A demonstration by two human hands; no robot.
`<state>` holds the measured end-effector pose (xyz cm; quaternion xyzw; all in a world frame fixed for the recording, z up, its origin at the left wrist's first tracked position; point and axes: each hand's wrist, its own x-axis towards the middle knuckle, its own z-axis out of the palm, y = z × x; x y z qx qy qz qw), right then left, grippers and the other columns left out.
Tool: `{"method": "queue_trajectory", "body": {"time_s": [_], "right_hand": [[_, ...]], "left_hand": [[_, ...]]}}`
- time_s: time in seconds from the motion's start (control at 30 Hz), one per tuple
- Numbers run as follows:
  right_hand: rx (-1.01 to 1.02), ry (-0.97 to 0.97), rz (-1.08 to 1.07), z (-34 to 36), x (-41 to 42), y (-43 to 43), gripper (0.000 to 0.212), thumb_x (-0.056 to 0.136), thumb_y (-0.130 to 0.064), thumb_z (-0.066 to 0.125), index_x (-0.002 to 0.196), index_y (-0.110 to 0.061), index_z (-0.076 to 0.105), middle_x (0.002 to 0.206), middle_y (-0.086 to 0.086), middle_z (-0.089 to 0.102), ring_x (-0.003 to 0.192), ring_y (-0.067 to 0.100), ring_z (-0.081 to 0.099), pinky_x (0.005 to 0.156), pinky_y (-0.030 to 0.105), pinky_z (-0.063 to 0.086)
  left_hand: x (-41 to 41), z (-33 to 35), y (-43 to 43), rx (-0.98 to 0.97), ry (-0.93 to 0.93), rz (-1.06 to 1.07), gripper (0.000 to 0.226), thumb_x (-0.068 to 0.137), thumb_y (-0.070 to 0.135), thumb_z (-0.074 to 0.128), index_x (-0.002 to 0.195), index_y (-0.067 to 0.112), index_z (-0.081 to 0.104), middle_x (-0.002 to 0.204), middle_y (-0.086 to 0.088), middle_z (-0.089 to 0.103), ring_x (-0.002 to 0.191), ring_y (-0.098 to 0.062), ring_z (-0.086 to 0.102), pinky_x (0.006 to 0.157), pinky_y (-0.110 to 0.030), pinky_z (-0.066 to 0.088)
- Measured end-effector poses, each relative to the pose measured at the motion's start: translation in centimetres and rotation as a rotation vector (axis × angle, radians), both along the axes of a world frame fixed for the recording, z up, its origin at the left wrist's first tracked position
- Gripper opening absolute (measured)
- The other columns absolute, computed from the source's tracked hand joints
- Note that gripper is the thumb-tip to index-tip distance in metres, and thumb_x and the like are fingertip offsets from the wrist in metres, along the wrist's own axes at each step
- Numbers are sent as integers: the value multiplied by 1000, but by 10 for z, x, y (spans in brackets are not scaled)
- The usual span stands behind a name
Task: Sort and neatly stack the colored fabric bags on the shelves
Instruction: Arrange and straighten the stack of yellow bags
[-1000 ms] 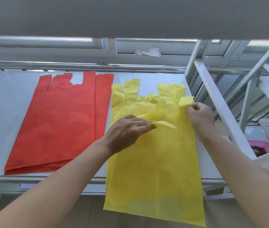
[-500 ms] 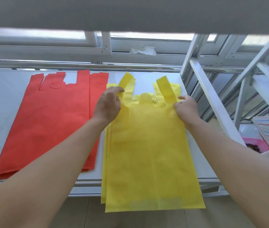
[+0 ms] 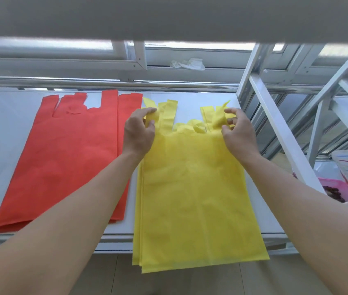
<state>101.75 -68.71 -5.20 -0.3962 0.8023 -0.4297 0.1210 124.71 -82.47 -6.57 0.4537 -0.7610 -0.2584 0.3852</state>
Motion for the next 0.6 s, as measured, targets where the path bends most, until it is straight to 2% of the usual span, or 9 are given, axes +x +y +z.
{"method": "queue_trajectory", "body": {"time_s": [0.07,0.13,0.2,0.27,0.33,0.4,0.5,0.57,0.6], "right_hand": [[-56,-2,30,2,4,-3,44,98,-8,59,138,-27,55,104,-9,65,87,7,63,75,24,52],[-29,-32,11,0,3,-6,45,98,-10,59,140,-26,53,105,-8,65,91,13,65,78,31,54],[90,-86,-6,-4,1,-10,50,98,-15,61,146,-21,47,114,0,65,105,21,64,82,34,51],[254,-94,-14,-8,0,-14,60,99,-23,65,152,-14,40,131,8,59,123,27,57,93,37,48],[357,-25,-31,-8,4,-18,66,99,-32,67,153,-8,37,144,15,48,136,34,46,104,43,43],[447,60,-60,-7,8,-21,66,99,-38,67,147,-2,39,148,20,41,141,37,36,107,46,39],[542,99,-88,-6,6,-27,56,96,-44,71,128,-2,51,137,21,47,134,39,40,97,44,42],[510,75,-79,-7,2,-31,38,93,-41,76,94,-10,54,104,13,55,111,36,53,74,38,40],[490,63,-69,-7,1,-32,40,92,-38,78,83,-12,49,92,9,53,99,33,53,68,36,38]], "left_hand": [[4,2,2,-71,61,38,39,90,2,59,126,14,71,120,4,69,89,-11,58,81,-10,42],[5,0,2,-69,45,68,40,89,1,59,126,12,71,122,0,69,97,-17,61,88,-17,45],[4,-7,1,31,-69,85,42,90,4,63,132,9,65,129,-9,64,115,-26,60,100,-29,45],[0,-13,3,166,-231,138,55,93,20,71,143,8,54,138,-15,54,129,-32,50,110,-39,40],[-5,-14,7,221,-341,211,69,91,32,76,148,9,44,141,-17,47,134,-35,43,112,-44,37],[-11,-11,9,237,-387,262,75,90,33,78,148,7,39,142,-19,46,135,-38,42,111,-46,38],[-20,1,4,366,-365,309,76,88,21,81,145,2,35,143,-23,46,132,-40,49,107,-44,43],[-25,8,-1,469,-309,325,70,87,9,79,142,1,36,142,-22,50,129,-38,54,102,-41,47],[-26,8,-5,482,-287,327,66,87,7,78,140,1,39,139,-20,53,127,-37,56,99,-40,49]]}}
